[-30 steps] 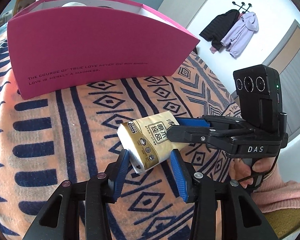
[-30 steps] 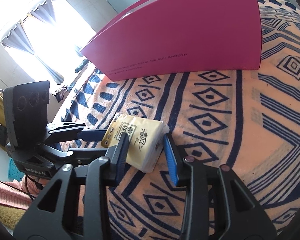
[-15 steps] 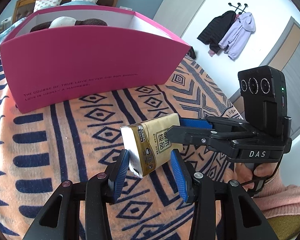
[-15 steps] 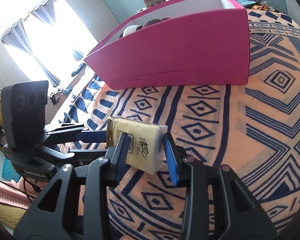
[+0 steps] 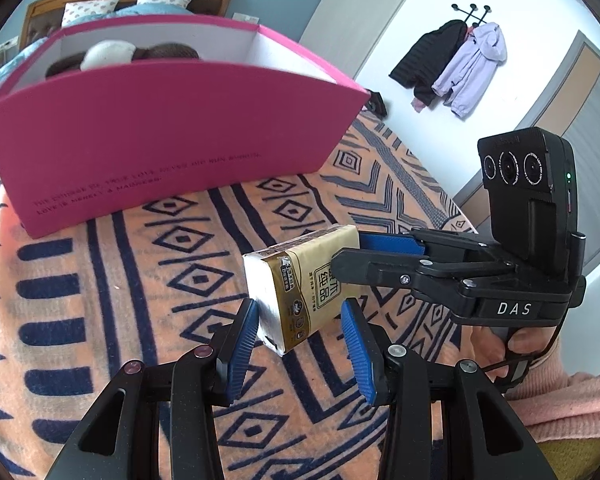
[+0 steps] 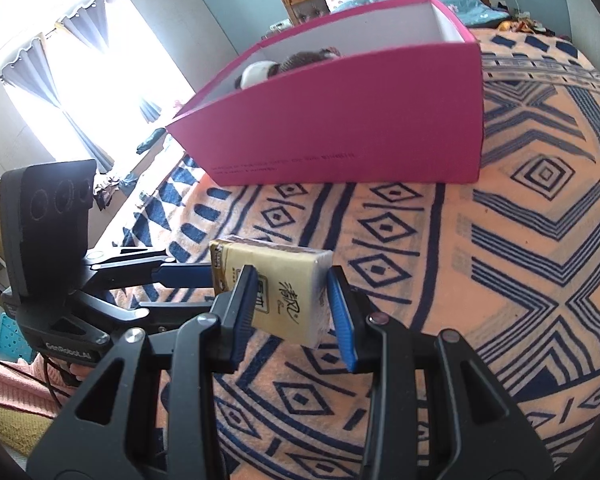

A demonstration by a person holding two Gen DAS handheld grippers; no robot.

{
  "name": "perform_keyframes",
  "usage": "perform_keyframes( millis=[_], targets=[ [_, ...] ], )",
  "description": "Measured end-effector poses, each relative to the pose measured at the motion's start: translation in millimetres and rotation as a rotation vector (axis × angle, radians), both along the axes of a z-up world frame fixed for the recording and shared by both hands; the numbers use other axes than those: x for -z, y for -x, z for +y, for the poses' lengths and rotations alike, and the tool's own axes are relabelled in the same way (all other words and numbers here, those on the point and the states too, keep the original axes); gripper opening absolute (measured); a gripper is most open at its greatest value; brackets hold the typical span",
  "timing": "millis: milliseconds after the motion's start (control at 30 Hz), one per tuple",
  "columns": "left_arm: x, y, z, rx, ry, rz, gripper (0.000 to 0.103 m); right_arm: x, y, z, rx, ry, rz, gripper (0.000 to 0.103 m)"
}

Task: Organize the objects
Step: 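Lift the tan tissue packet with both grippers and back away from the box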

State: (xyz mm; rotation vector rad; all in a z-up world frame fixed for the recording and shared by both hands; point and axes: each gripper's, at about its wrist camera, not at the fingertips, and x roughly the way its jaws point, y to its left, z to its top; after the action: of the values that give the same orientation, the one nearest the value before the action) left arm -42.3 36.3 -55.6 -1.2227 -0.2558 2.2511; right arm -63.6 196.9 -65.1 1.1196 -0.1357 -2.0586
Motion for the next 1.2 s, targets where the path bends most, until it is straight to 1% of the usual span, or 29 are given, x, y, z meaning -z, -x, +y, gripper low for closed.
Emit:
perform_keyframes(
  millis=[133, 233, 400, 600, 733, 900, 1200],
  targets=[
    [10.5, 5.5, 5.0, 0.006, 0.010, -0.030, 0.043, 10.0, 6.5, 5.5, 0.016, 0.000, -0.043, 0.039],
    [16.1, 8.8, 2.7, 0.001, -0.005, -0.054, 0.043, 16.4, 8.7, 8.1, 0.017, 0.000, -0.064, 0.039],
    [18.6, 10.5, 0.1, -0.007, -0.018, -0.058, 0.043, 23.1, 12.4, 11.6, 0.017, 0.020, -0.084, 0.039],
    [17.5, 11.9, 1.9, -0.013, -0.012, -0.061, 0.041, 25.4, 11.4, 17.2, 0.016, 0.039, -0.092, 0.039],
    [13.2, 10.4, 2.0, -0.013, -0.015, -0.051, 0.040, 22.2, 9.4, 18.3, 0.025, 0.047, -0.083, 0.039],
    [3.4, 7.9, 1.9, -0.018, -0.021, -0.028, 0.040, 8.8, 5.7, 21.7, 0.030, 0.060, -0.046, 0.039],
    [-7.9, 5.3, 1.8, -0.025, -0.008, 0.007, 0.040, -5.2, 1.7, 19.3, 0.029, 0.066, -0.003, 0.039]
  ],
)
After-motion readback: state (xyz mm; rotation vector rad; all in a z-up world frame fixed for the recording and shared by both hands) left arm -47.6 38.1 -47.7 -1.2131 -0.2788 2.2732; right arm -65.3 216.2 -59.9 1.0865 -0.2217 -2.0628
